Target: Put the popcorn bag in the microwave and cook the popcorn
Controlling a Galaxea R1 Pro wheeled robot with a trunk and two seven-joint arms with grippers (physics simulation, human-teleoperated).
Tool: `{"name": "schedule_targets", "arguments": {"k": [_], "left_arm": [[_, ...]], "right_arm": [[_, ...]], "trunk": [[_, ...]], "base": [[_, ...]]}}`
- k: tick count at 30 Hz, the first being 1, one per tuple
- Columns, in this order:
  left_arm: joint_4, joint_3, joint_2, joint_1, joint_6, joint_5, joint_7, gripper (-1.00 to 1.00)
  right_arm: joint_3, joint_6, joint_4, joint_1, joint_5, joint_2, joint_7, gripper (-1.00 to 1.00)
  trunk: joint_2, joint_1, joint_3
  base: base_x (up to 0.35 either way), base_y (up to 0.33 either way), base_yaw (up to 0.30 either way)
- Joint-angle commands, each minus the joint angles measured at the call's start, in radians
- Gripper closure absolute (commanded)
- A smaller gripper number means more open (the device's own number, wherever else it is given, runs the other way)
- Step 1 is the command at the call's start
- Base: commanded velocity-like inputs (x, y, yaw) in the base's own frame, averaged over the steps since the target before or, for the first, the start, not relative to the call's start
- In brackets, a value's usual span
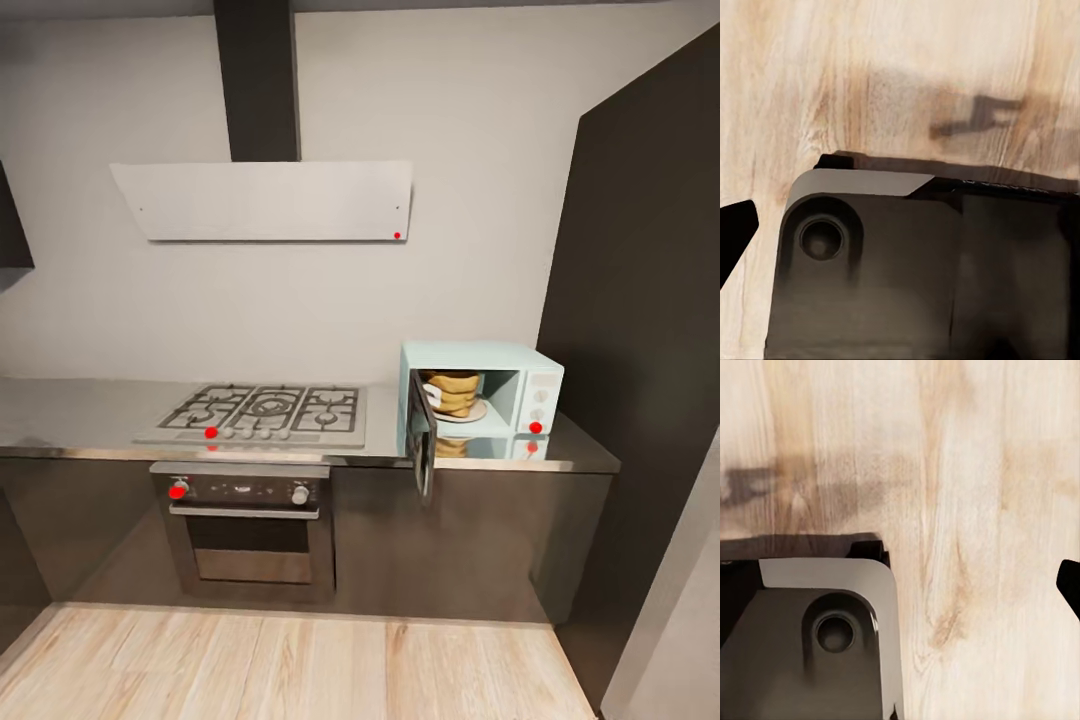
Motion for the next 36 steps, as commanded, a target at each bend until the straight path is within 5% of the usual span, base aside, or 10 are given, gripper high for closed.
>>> {"name": "schedule_targets", "arguments": {"k": [1, 25, 28, 30, 31, 33, 36], "left_arm": [[0.01, 0.002, 0.0, -0.001, -0.002, 0.009, 0.001, -1.0], [0.01, 0.005, 0.003, -0.001, -0.006, 0.008, 0.001, -1.0], [-0.111, 0.005, 0.005, -0.001, 0.004, 0.003, 0.0, -1.0], [-0.246, 0.005, 0.007, -0.001, 0.077, -0.004, 0.0, -1.0], [-0.339, 0.005, 0.01, -0.001, 0.143, -0.005, -0.005, -1.0], [-0.736, 0.005, 0.016, -0.02, 0.412, -0.005, -0.013, -1.0], [-0.767, 0.003, 0.014, -0.109, 0.44, -0.001, -0.017, -1.0]], "right_arm": [[-0.008, -0.005, 0.003, -0.002, 0.008, -0.001, 0.002, -1.0], [-0.007, -0.007, 0.005, -0.001, 0.013, -0.001, 0.002, -1.0], [-0.007, -0.007, 0.004, -0.001, 0.013, -0.001, 0.002, -1.0], [-0.007, -0.007, 0.005, -0.001, 0.013, -0.001, 0.002, -1.0], [-0.007, -0.007, 0.005, -0.001, 0.013, -0.001, 0.002, -1.0], [-0.007, -0.008, 0.004, -0.001, 0.013, -0.001, 0.002, -1.0], [-0.007, -0.008, 0.005, -0.001, 0.013, -0.001, 0.002, -1.0]], "trunk": [[-0.001, 0.0, -0.001], [-0.001, 0.0, -0.001], [-0.001, 0.0, -0.001], [-0.001, 0.0, -0.001], [-0.001, 0.0, -0.001], [-0.001, 0.0, -0.001], [-0.001, 0.0, -0.001]], "base": [[0.146, 0.0, 0.0], [0.237, 0.0, 0.0], [0.002, 0.0, 0.0], [0.0, 0.0, 0.0], [0.0, 0.0, 0.0], [0.0, 0.0, 0.0], [0.0, 0.0, 0.0]]}}
